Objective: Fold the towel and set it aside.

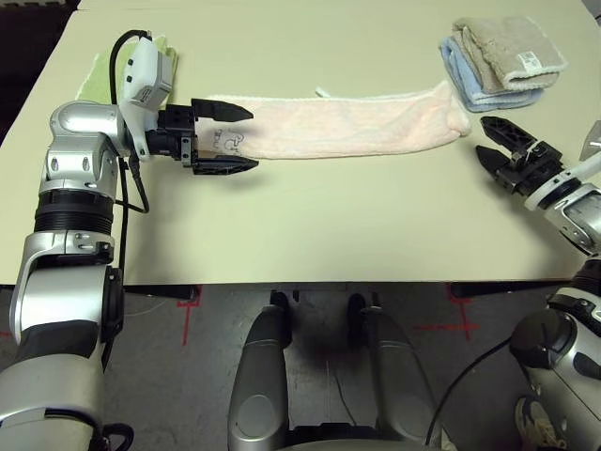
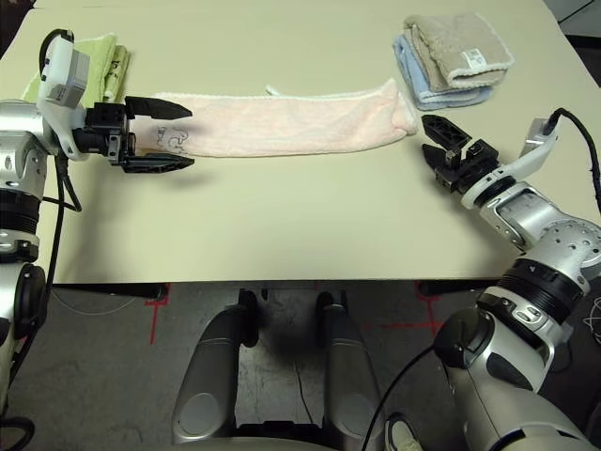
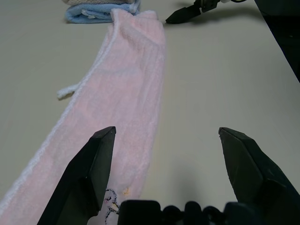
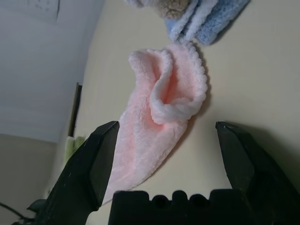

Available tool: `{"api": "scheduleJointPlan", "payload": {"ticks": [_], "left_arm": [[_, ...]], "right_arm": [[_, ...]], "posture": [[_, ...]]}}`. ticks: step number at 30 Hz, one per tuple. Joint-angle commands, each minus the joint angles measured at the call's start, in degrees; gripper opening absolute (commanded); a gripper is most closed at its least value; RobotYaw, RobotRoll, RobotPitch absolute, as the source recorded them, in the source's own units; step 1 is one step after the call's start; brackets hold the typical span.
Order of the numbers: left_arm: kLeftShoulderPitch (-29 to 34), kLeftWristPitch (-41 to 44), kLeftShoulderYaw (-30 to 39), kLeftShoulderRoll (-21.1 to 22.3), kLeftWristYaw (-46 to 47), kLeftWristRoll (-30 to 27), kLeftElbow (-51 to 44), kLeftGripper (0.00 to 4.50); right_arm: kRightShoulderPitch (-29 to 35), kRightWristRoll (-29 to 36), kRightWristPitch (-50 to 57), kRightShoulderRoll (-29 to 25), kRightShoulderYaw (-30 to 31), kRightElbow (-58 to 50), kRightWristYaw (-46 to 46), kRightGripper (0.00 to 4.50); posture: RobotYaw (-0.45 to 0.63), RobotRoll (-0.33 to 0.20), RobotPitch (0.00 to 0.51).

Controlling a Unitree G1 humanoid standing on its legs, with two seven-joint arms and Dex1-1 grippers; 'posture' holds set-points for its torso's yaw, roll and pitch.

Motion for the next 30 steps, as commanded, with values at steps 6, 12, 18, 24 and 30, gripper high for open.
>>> {"api": "scheduleJointPlan", "payload": {"ticks": [6, 12, 18, 24, 30], "left_arm": [[2.0, 1.0, 0.6, 0.6, 0.0, -0.6, -2.9, 4.45], [2.3, 1.1, 0.8, 0.2, 0.5, -0.5, -2.9, 4.45], [2.2, 1.3, 0.8, 0.3, 0.6, -0.4, -3.0, 4.45], [2.2, 1.5, 0.9, 0.6, 0.7, -0.2, -3.1, 4.50], [2.3, 1.5, 0.9, 0.8, 0.9, -0.1, -3.0, 4.50]], "right_arm": [[9.4, -15.8, -22.6, -16.6, 24.5, -2.7, 23.5, 4.50], [2.8, -22.9, -37.3, -18.7, 28.4, 8.5, 28.1, 4.50], [-2.7, -30.8, -45.2, -19.3, 34.6, 19.2, 30.7, 4.50], [-6.1, -35.8, -50.1, -18.8, 38.3, 25.9, 31.5, 3.53], [-9.0, -37.7, -53.7, -18.3, 39.4, 30.3, 33.9, 1.30]], "posture": [[0.05, 0.000, 0.336], [0.05, 0.000, 0.336], [0.06, 0.000, 0.340], [0.06, 0.000, 0.342], [0.06, 0.000, 0.342]]}}
